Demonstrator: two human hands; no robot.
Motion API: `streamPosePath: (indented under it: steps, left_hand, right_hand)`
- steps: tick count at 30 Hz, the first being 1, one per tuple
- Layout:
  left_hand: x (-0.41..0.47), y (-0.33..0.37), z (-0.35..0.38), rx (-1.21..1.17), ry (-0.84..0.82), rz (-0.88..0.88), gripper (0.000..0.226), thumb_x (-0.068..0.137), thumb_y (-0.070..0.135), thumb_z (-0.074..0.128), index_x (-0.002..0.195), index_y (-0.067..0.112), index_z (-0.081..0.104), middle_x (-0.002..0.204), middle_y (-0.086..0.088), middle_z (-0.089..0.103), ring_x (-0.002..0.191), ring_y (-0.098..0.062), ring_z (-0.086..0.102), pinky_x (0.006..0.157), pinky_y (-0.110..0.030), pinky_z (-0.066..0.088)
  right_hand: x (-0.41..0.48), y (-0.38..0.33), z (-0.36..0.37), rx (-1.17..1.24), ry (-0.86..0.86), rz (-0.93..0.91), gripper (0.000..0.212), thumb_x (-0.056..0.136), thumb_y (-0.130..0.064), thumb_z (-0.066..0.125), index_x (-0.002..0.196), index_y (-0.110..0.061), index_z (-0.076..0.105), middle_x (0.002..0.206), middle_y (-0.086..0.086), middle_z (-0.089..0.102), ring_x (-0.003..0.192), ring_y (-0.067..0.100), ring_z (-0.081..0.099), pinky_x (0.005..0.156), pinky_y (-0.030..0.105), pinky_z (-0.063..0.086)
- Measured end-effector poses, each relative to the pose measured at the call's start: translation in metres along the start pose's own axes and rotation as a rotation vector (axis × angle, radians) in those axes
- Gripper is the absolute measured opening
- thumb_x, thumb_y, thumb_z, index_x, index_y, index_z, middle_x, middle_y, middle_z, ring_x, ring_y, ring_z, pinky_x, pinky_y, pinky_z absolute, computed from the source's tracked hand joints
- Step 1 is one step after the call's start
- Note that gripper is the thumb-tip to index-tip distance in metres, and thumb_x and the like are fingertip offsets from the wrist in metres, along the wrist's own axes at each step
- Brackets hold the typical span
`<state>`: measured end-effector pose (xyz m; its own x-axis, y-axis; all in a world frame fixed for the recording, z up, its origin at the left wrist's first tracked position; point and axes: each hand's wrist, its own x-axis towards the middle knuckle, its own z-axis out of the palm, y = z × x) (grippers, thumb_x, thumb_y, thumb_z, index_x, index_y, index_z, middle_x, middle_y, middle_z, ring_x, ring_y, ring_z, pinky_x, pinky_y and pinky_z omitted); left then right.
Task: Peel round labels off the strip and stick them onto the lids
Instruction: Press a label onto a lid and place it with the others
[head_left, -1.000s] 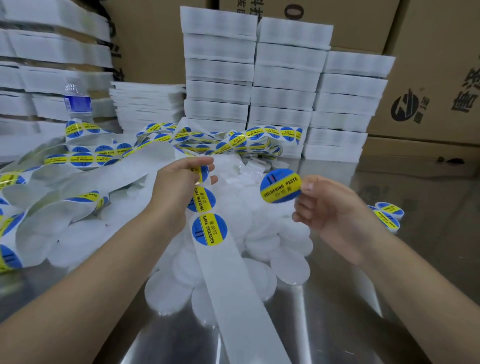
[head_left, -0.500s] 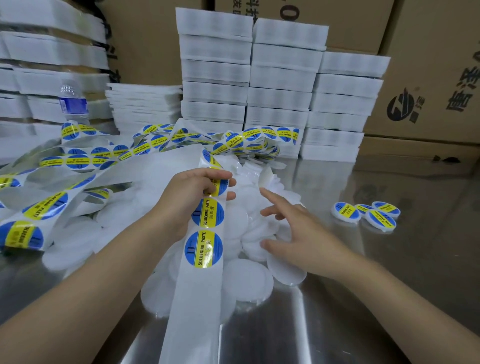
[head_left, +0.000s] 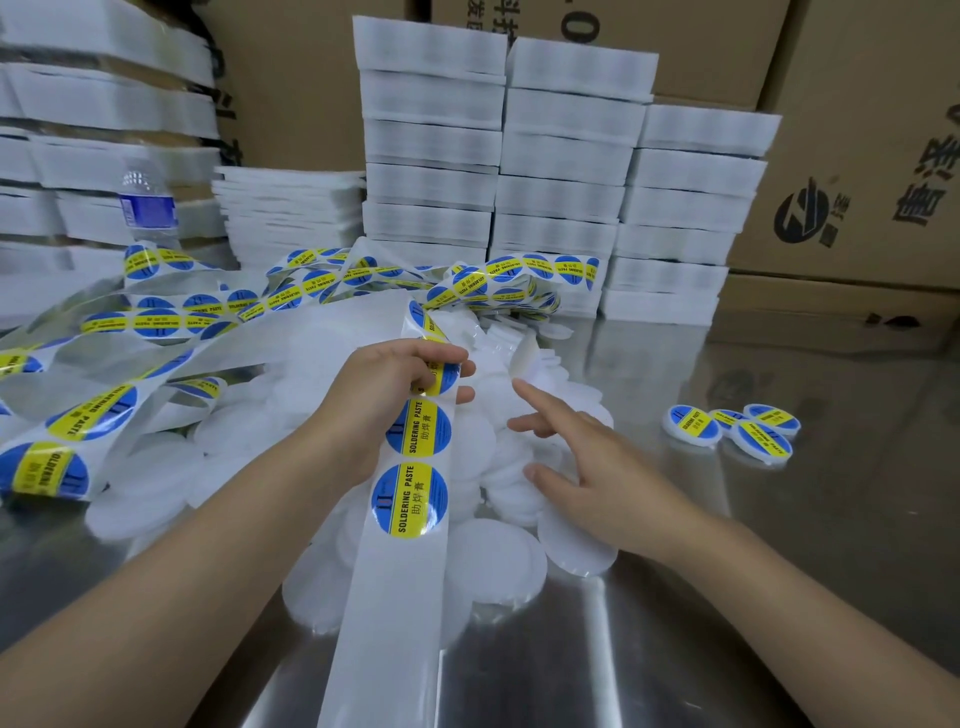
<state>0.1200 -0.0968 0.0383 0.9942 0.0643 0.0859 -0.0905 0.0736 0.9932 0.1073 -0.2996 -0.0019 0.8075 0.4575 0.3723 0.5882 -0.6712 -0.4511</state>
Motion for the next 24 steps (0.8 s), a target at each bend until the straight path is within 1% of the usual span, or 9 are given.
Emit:
streamPosePath:
  steps: [2, 4, 10, 14, 16, 19, 21, 23, 24]
  left_hand:
    - [0.0, 0.0, 0.0, 0.001, 0.006, 0.001, 0.044, 0.081, -0.012, 0.036, 0.082, 0.012, 0.073, 0.089, -0.004, 0.076, 0.078, -0.024, 0.074, 0.067, -0.027, 0.058]
    - [0.0, 0.0, 0.0, -0.01, 0.007, -0.002, 0.044, 0.081, -0.012, 0.036, 0.082, 0.012, 0.072, 0.088, -0.004, 0.076, 0.077, -0.024, 0.074, 0.062, -0.025, 0.057]
    - [-0.001, 0.0, 0.0, -0.005, 0.007, 0.007, 0.044, 0.081, -0.012, 0.036, 0.082, 0.012, 0.073, 0.087, -0.004, 0.076, 0.077, -0.023, 0.074, 0.06, -0.023, 0.057]
    - [-0.003, 0.001, 0.001, -0.033, -0.012, 0.011, 0.043, 0.081, -0.014, 0.035, 0.081, 0.007, 0.072, 0.085, -0.006, 0.076, 0.074, -0.023, 0.074, 0.055, -0.02, 0.055]
    - [-0.005, 0.002, 0.002, -0.018, -0.034, 0.005, 0.044, 0.081, -0.013, 0.035, 0.078, 0.007, 0.074, 0.086, -0.006, 0.076, 0.076, -0.022, 0.074, 0.056, -0.02, 0.055]
    - [-0.007, 0.002, 0.003, 0.001, -0.094, -0.042, 0.034, 0.082, -0.006, 0.043, 0.079, 0.006, 0.075, 0.088, -0.01, 0.076, 0.082, -0.021, 0.074, 0.063, -0.024, 0.059]
    - [-0.008, 0.003, 0.004, 0.032, -0.128, -0.083, 0.018, 0.082, 0.004, 0.057, 0.081, 0.004, 0.075, 0.088, -0.012, 0.075, 0.087, -0.024, 0.073, 0.077, -0.032, 0.059]
    - [-0.008, 0.001, 0.005, 0.125, -0.156, -0.087, 0.015, 0.081, 0.016, 0.065, 0.076, 0.009, 0.077, 0.087, -0.007, 0.076, 0.09, -0.023, 0.072, 0.087, -0.037, 0.055]
    - [-0.009, 0.0, 0.006, 0.221, -0.169, -0.071, 0.019, 0.082, 0.024, 0.065, 0.075, 0.013, 0.078, 0.087, -0.001, 0.076, 0.09, -0.02, 0.071, 0.088, -0.035, 0.053]
  right_hand:
    - [0.001, 0.001, 0.001, -0.008, 0.025, -0.016, 0.071, 0.088, -0.019, 0.059, 0.132, -0.056, 0.017, 0.116, -0.027, 0.052, 0.103, -0.009, 0.039, 0.079, 0.003, 0.03]
    - [0.001, 0.002, 0.0, -0.004, 0.052, -0.031, 0.071, 0.086, -0.017, 0.062, 0.129, -0.057, 0.021, 0.105, -0.027, 0.052, 0.098, -0.008, 0.039, 0.077, 0.004, 0.03]
    - [0.001, 0.001, -0.004, -0.001, 0.097, -0.08, 0.069, 0.085, -0.011, 0.063, 0.124, -0.056, 0.028, 0.089, -0.019, 0.052, 0.09, 0.003, 0.043, 0.077, 0.009, 0.034]
    - [0.002, -0.001, -0.012, 0.049, 0.245, -0.088, 0.068, 0.083, -0.011, 0.066, 0.123, -0.052, 0.03, 0.086, -0.016, 0.055, 0.083, 0.009, 0.047, 0.081, 0.018, 0.038]
    - [0.004, 0.0, -0.015, 0.091, 0.323, -0.067, 0.067, 0.083, -0.011, 0.067, 0.122, -0.052, 0.031, 0.086, -0.014, 0.057, 0.081, 0.009, 0.047, 0.075, 0.013, 0.037]
    - [0.004, 0.001, -0.018, 0.136, 0.401, -0.039, 0.066, 0.083, -0.012, 0.068, 0.118, -0.054, 0.032, 0.083, -0.013, 0.058, 0.079, 0.008, 0.047, 0.068, 0.008, 0.034]
    - [0.002, -0.002, -0.018, 0.15, 0.433, -0.054, 0.065, 0.083, -0.012, 0.068, 0.118, -0.055, 0.034, 0.083, -0.013, 0.058, 0.079, 0.008, 0.047, 0.07, 0.008, 0.035]
    - [0.001, -0.007, -0.017, 0.15, 0.45, -0.095, 0.066, 0.082, -0.011, 0.068, 0.12, -0.053, 0.035, 0.084, -0.015, 0.058, 0.08, 0.009, 0.047, 0.071, 0.007, 0.035]
    - [-0.001, -0.01, -0.016, 0.136, 0.452, -0.124, 0.065, 0.082, -0.012, 0.068, 0.121, -0.053, 0.035, 0.084, -0.015, 0.058, 0.08, 0.009, 0.047, 0.07, 0.007, 0.035]
